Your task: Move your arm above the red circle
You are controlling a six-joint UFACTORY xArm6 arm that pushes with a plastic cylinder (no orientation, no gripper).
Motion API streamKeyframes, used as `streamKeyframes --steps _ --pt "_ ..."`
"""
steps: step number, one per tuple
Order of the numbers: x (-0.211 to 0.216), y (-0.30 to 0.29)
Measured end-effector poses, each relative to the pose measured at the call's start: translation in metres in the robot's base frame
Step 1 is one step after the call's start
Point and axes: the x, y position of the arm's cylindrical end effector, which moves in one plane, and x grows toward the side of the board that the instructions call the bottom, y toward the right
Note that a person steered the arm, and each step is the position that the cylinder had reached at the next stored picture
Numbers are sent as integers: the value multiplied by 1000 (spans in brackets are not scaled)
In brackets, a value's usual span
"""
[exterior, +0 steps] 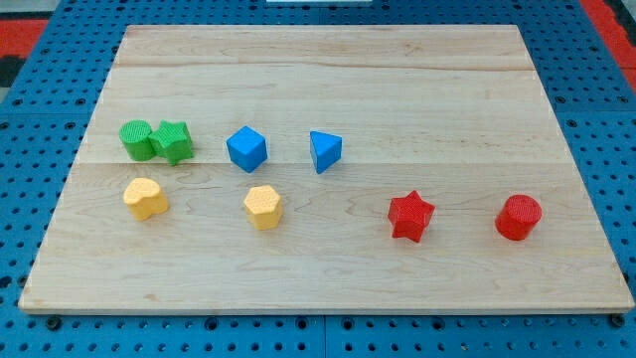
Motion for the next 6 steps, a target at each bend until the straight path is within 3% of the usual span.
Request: streamKeyframes --steps 2,4,5,6 --pt "-9 0" --pt "-71 -28" --pt "-82 -44" --pt "-119 -93"
